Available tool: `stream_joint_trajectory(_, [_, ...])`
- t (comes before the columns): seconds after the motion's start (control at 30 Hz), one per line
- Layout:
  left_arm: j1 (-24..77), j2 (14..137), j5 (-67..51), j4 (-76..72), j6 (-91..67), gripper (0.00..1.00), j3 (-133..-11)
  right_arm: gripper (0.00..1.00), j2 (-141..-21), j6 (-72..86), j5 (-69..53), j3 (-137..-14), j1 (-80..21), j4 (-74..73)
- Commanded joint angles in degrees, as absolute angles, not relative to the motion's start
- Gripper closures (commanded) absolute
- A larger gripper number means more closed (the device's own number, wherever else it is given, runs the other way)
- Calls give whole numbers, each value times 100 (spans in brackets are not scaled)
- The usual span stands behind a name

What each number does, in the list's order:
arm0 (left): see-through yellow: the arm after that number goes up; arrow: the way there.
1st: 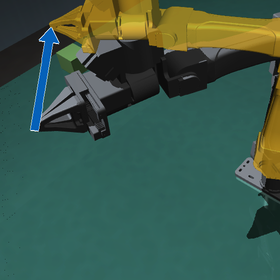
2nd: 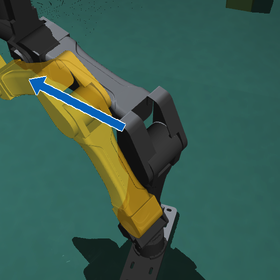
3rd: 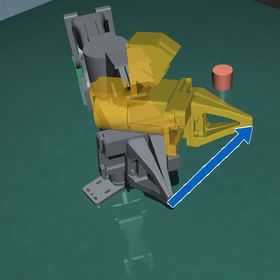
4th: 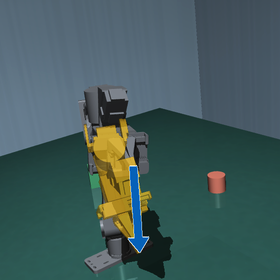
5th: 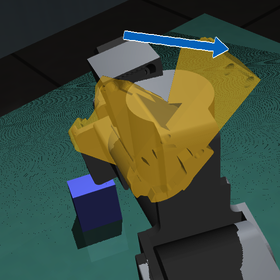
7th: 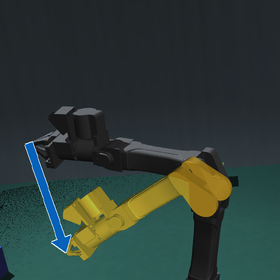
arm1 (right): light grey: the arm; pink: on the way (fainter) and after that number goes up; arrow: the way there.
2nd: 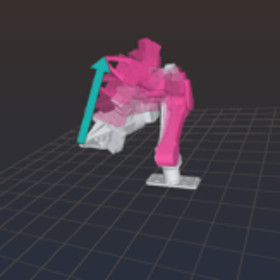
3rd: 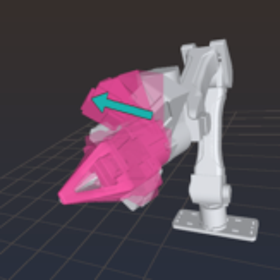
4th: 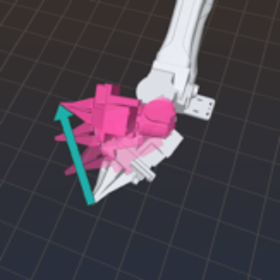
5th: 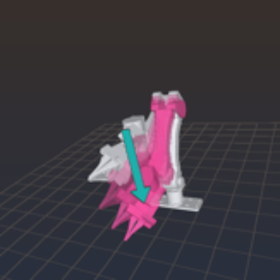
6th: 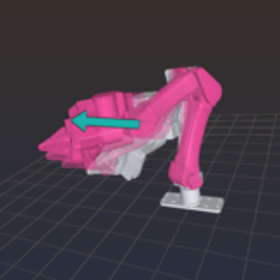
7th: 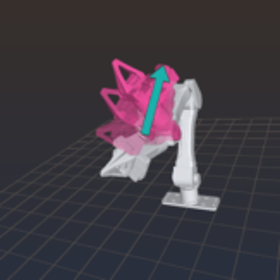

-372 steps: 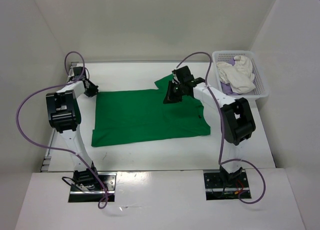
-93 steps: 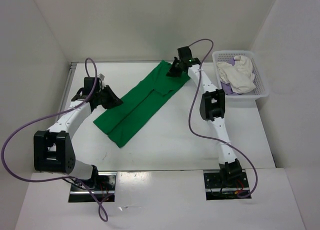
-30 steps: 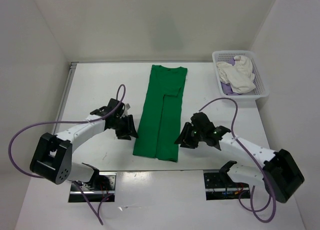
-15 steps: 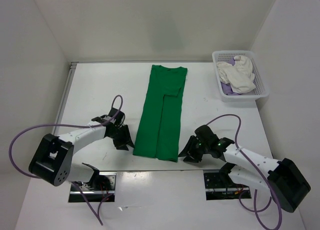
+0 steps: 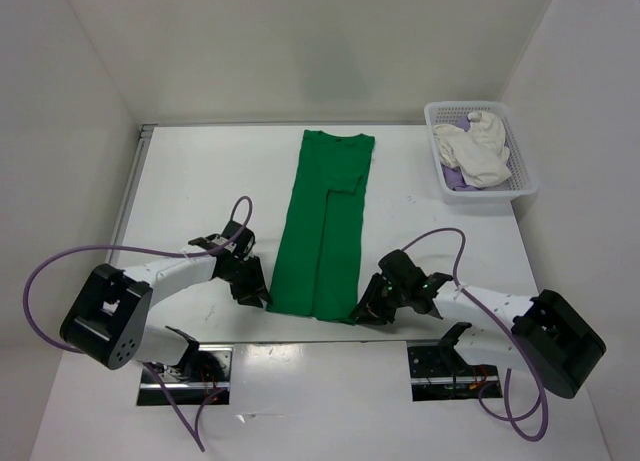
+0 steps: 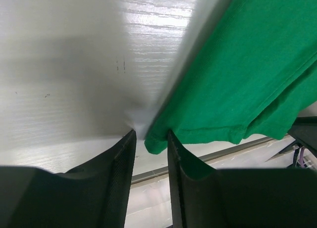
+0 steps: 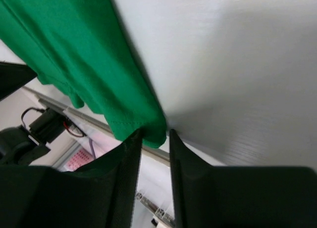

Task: Fold and stack the t-shirts
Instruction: Grab the bottom of the folded rectangular tshirt with both arms

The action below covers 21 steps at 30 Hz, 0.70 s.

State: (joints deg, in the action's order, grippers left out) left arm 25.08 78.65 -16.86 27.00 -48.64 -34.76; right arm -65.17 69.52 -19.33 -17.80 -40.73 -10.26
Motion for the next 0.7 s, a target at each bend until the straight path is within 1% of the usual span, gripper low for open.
stream_joint_trajectory(0.0, [2531, 7901, -1740, 2689, -4922, 63, -3401, 68, -6592, 6908, -1811, -1951, -4131, -896])
stream_joint_trajectory(0.03, [2531, 7901, -1740, 2689, -4922, 63, -3401, 69, -6592, 6908, -1811, -1951, -4131, -896])
stream_joint_trajectory(0.07, [2531, 7840, -1740, 2689, -4922, 60, -3401, 70, -6592, 6908, -1811, -1951, -4131, -896])
stream_joint_trajectory(0.1, [2531, 7788, -1792, 2689, -4922, 52, -3401, 70, -6540, 6908, -1811, -1951, -4131, -957])
stream_joint_trajectory(0.2, [2531, 7463, -1793, 2812, -4992, 44, -3401, 70, -6478, 6908, -1811, -1951, -4131, -1037])
stream_joint_trajectory(0.23, [2531, 7297, -1793, 2812, -4992, 42, -3401, 70, -6478, 6908, -1811, -1951, -4131, -1037])
stream_joint_trajectory(0.27, [2531, 7295, -1793, 2812, -5053, 41, -3401, 68, -6478, 6908, -1811, -1951, -4131, -1037])
stream_joint_trajectory(0.33, [2531, 7417, -1977, 2717, -5054, 41, -3314, 66, -6478, 6908, -1863, -1951, -4131, -1037])
stream_joint_trajectory(0.37, [2531, 7496, -2056, 2664, -4993, 42, -3261, 66, -6478, 6908, -1863, -2003, -4131, -1037])
stream_joint_trajectory(0.4, [2531, 7628, -2144, 2663, -4992, 48, -3261, 66, -6478, 6908, -1863, -2004, -4131, -1037])
stream_joint_trajectory(0.43, [2531, 7629, -2145, 2585, -4931, 50, -3261, 66, -6478, 6908, -1863, -2004, -4131, -1037])
stream_joint_trajectory(0.47, [2531, 7690, -2145, 2584, -4931, 53, -3261, 68, -6530, 6908, -1863, -2056, -4131, -1037])
stream_joint_trajectory(0.5, [2531, 7690, -2145, 2584, -4931, 55, -3261, 68, -6530, 6908, -1863, -2057, -4131, -1037])
stream_joint_trajectory(0.6, [2531, 7752, -2083, 2522, -4931, 62, -3330, 73, -6582, 6908, -1863, -2057, -4131, -976])
stream_joint_trajectory(0.63, [2531, 7804, -2083, 2453, -4931, 64, -3331, 76, -6583, 6908, -1863, -2057, -4131, -976])
stream_joint_trajectory(0.67, [2531, 7805, -2083, 2452, -4931, 70, -3331, 77, -6644, 6847, -1863, -2109, -4131, -976])
